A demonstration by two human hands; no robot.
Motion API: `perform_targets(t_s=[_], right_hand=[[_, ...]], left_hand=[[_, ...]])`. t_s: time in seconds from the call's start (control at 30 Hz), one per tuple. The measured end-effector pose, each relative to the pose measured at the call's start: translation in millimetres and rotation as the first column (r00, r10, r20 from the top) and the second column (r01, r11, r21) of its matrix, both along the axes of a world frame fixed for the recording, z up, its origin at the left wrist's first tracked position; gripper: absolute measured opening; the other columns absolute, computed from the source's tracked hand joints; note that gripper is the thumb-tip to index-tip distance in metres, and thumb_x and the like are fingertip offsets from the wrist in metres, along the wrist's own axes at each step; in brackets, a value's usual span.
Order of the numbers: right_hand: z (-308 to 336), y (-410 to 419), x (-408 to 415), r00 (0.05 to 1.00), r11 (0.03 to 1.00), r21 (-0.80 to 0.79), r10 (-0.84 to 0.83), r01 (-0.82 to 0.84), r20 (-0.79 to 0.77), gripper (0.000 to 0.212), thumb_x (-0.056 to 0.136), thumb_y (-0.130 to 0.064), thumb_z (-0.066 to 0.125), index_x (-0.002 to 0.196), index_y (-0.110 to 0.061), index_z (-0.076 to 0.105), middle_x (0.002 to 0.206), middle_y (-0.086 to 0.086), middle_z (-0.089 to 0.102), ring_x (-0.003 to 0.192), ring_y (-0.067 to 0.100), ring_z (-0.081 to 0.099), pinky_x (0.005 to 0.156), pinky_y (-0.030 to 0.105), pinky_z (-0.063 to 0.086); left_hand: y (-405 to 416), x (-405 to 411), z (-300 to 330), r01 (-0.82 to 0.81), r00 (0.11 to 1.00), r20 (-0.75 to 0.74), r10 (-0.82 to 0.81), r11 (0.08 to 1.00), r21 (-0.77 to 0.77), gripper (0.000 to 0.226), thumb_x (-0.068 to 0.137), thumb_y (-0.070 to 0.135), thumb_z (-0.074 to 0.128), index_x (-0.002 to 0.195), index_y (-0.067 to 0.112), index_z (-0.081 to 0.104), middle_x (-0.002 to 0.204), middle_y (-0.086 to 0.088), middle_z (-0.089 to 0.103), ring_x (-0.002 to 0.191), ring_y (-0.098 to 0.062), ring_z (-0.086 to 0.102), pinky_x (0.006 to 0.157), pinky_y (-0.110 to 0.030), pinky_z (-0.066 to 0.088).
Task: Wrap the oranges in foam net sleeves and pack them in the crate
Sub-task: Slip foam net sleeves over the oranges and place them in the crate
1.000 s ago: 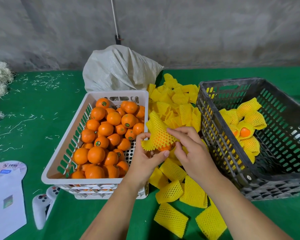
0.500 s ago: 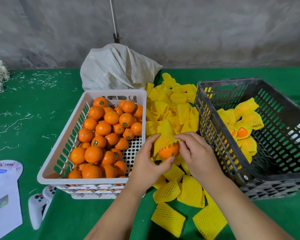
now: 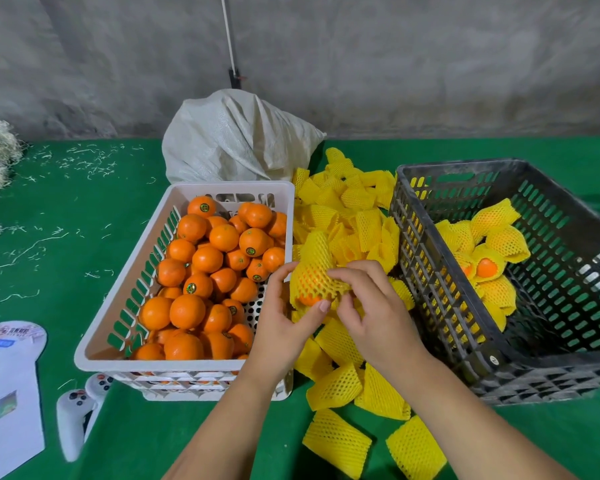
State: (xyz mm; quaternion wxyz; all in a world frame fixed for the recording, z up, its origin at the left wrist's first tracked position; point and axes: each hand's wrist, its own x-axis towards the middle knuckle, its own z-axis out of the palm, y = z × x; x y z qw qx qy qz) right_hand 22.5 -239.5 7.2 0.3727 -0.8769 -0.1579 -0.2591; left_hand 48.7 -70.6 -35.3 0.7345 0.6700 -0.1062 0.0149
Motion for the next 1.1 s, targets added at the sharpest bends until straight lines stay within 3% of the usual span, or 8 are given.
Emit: perform_targets(t_s=[0.23, 0.37, 0.5, 0.6, 0.83, 0.93, 1.0, 1.1], right_hand=[[-7.1, 6.9, -2.7, 0.974, 0.989, -0.143, -0.004, 0.037, 0.225, 0.020, 0.094, -0.006, 0.054, 0.101, -0.001, 0.073, 0.102, 0.013, 0.064, 0.096, 0.027, 0.063, 0.084, 0.033, 0.055], [-11.1, 10.5, -2.8, 0.992, 0.987, -0.155, -0.015, 0.034, 0.121, 0.030, 0.092, -0.010, 0.061, 0.121, -0.008, 0.065, 0.119, 0.007, 0.055, 0.109, 0.025, 0.057, 0.088, 0.034, 0.054], [-6.7, 5.2, -0.8, 0.999, 0.997, -0.072, 0.011, -0.008, 0.032, 0.050, 0.095, -0.008, 0.063, 0.144, -0.012, 0.055, 0.126, 0.005, 0.048, 0.113, 0.025, 0.057, 0.087, 0.037, 0.056], [-3.1, 3.1, -1.5, 0.989, 0.996, -0.067, 0.064, -0.056, 0.136, 0.037, 0.101, -0.010, 0.051, 0.135, -0.005, 0.064, 0.111, 0.015, 0.059, 0.098, 0.030, 0.062, 0.080, 0.040, 0.056], [-13.5, 12.7, -5.3, 0.959, 0.973, -0.230, 0.086, -0.023, 0.269, 0.023, 0.097, -0.006, 0.060, 0.114, -0.004, 0.075, 0.100, 0.014, 0.066, 0.090, 0.029, 0.062, 0.080, 0.035, 0.055], [-18.7, 18.4, -4.1, 0.982, 0.987, -0.159, 0.036, -0.006, 0.187, 0.025, 0.093, -0.012, 0.064, 0.118, -0.008, 0.068, 0.113, 0.011, 0.059, 0.101, 0.030, 0.060, 0.082, 0.041, 0.056], [-19.3, 23.1, -4.0, 1.000, 1.000, -0.017, 0.003, -0.002, 0.025, 0.046, 0.086, -0.010, 0.067, 0.129, -0.016, 0.053, 0.128, 0.003, 0.047, 0.116, 0.027, 0.055, 0.091, 0.042, 0.056], [-20.5, 21.5, -0.8, 0.995, 0.996, 0.092, -0.001, 0.009, -0.095, 0.063, 0.075, 0.004, 0.070, 0.126, -0.024, 0.045, 0.125, -0.005, 0.041, 0.115, 0.019, 0.050, 0.090, 0.041, 0.054]], left_hand=[[-7.5, 0.6, -2.2, -0.099, 0.995, 0.017, 0.099, 0.995, -0.018, 0.061, 0.086, 0.022, 0.079, 0.140, 0.032, 0.053, 0.126, 0.003, 0.072, 0.114, -0.020, 0.071, 0.091, -0.028, 0.058], [-6.7, 2.7, -2.4, -0.113, 0.993, -0.026, 0.111, 0.991, -0.065, 0.062, 0.083, 0.023, 0.078, 0.139, 0.030, 0.052, 0.123, 0.005, 0.072, 0.110, -0.019, 0.072, 0.088, -0.028, 0.058], [0.8, 1.7, -1.1, 0.019, 0.998, -0.063, -0.029, 0.988, -0.152, 0.070, 0.090, 0.013, 0.082, 0.148, 0.027, 0.046, 0.134, -0.004, 0.067, 0.122, -0.028, 0.068, 0.094, -0.035, 0.059], [1.9, 2.0, -2.9, 0.063, 0.997, -0.029, -0.068, 0.989, -0.135, 0.073, 0.090, 0.005, 0.081, 0.149, 0.026, 0.045, 0.133, -0.009, 0.067, 0.124, -0.031, 0.067, 0.096, -0.035, 0.059], [-1.1, 7.6, -11.7, -0.136, 0.990, -0.060, 0.129, 0.981, -0.137, 0.070, 0.079, 0.019, 0.086, 0.141, 0.031, 0.056, 0.125, -0.006, 0.072, 0.113, -0.028, 0.071, 0.089, -0.034, 0.060], [0.5, 10.0, -13.6, -0.135, 0.990, -0.060, 0.129, 0.985, -0.109, 0.070, 0.082, 0.014, 0.081, 0.145, 0.029, 0.053, 0.125, -0.004, 0.070, 0.114, -0.025, 0.070, 0.090, -0.036, 0.058], [3.0, 10.2, -14.0, -0.080, 0.996, -0.042, 0.077, 0.994, -0.073, 0.077, 0.086, 0.008, 0.080, 0.153, 0.027, 0.046, 0.137, -0.003, 0.065, 0.125, -0.024, 0.065, 0.098, -0.037, 0.057], [7.3, 8.7, -12.2, 0.035, 0.998, -0.041, -0.037, 0.998, -0.054, 0.090, 0.087, 0.009, 0.085, 0.159, 0.032, 0.038, 0.149, 0.003, 0.057, 0.137, -0.021, 0.058, 0.107, -0.036, 0.054]])
